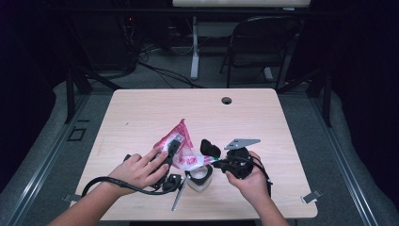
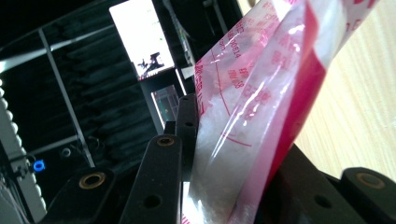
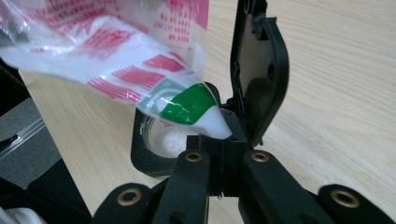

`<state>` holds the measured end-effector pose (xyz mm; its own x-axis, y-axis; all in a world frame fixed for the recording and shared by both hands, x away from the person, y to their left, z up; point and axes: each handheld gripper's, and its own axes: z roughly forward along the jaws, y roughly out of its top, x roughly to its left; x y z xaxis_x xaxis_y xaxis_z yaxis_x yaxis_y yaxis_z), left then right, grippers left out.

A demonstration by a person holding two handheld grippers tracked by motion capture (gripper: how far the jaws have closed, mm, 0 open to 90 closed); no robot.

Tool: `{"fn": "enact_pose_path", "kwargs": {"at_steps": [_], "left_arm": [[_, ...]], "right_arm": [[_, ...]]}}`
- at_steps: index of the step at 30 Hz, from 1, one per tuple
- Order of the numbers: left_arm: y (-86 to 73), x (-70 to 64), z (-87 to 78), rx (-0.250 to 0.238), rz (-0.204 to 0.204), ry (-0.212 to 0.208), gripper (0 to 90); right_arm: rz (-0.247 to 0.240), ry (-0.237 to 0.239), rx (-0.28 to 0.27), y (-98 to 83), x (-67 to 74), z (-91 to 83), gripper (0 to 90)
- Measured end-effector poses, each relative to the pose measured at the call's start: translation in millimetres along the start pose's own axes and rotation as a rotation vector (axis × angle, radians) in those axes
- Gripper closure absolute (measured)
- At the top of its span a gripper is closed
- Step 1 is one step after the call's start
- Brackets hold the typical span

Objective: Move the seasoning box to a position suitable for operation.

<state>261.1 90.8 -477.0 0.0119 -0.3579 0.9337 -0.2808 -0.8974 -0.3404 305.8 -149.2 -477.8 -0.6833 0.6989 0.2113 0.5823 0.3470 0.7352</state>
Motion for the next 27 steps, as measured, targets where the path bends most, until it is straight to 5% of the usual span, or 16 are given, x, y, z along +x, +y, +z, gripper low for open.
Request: {"fn": "enact_pose_path", "kwargs": {"at_steps": [21,27], "left_arm": [[6.1,7.2,-5.1,-0.024,0.024,0.033,76.4],[5.9,7.4,-4.7,-0.026,0.0,0.022,76.3]], "right_arm": [[0.0,0.0,0.022,-1.5,-3.6,2.1,90.0],[-0.005,-0.001,0.036,-2.1,-3.4,3.8,90.0]]}}
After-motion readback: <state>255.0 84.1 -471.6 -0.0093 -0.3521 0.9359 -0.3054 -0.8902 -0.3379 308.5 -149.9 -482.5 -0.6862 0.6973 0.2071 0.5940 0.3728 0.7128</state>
